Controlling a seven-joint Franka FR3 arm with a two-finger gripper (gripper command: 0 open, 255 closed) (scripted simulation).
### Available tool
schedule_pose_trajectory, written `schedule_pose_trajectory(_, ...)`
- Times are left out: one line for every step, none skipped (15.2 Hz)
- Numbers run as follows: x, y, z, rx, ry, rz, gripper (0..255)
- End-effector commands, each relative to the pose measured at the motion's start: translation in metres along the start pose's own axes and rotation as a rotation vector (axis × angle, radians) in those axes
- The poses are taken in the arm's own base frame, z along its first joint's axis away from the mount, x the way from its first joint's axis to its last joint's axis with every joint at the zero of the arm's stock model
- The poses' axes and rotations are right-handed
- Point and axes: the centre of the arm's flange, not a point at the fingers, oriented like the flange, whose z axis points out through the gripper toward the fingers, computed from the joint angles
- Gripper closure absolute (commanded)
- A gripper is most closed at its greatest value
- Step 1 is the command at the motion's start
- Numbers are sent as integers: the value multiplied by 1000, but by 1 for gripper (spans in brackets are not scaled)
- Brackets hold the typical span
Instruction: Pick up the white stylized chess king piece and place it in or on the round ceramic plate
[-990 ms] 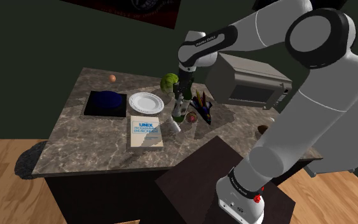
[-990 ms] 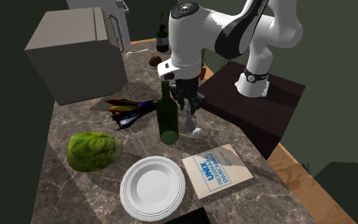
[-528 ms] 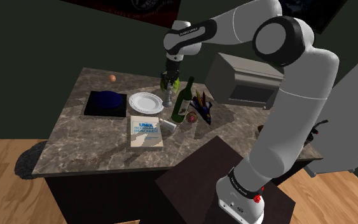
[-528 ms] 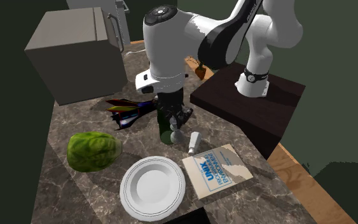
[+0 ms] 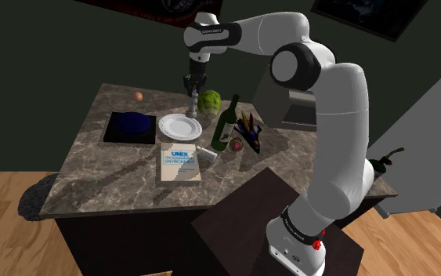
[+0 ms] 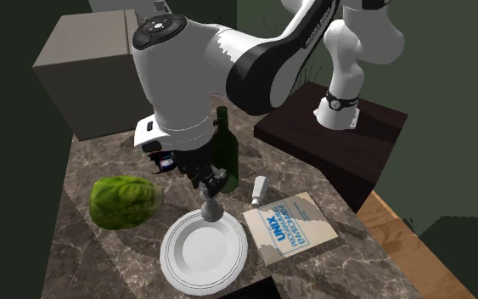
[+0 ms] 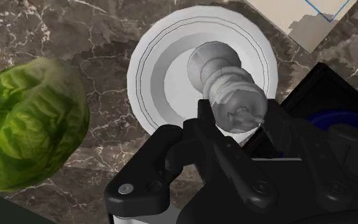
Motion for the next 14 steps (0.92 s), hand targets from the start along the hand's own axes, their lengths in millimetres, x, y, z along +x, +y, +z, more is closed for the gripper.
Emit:
schedule_pose_trajectory(25, -2, -7, 1, 0, 0, 255)
schedule_pose_trajectory(38, -2, -10, 1, 0, 0, 255)
schedule_pose_trajectory(47, -2, -12, 1, 0, 0, 255)
schedule_pose_trajectory(48, -2, -7, 1, 0, 0, 255)
schedule_pose_trajectory(48, -2, -1, 1, 0, 0, 255)
schedule_pose_trajectory(48, -2, 4, 1, 0, 0, 255)
schedule_pose_trajectory(49, -2, 9, 1, 0, 0, 255)
schedule_pose_trajectory(49, -2, 14, 1, 0, 0, 255)
schedule_pose_trajectory(50, -1, 20, 1, 0, 0, 255)
schedule_pose_trajectory(50, -1, 25, 1, 0, 0, 255)
schedule_pose_trajectory(50, -1, 30, 1, 0, 0, 255)
schedule_pose_trajectory(51, -1, 35, 1, 0, 0, 255)
schedule_pose_trajectory(51, -1, 41, 1, 0, 0, 255)
schedule_pose_trajectory(51, -1, 46, 1, 0, 0, 255)
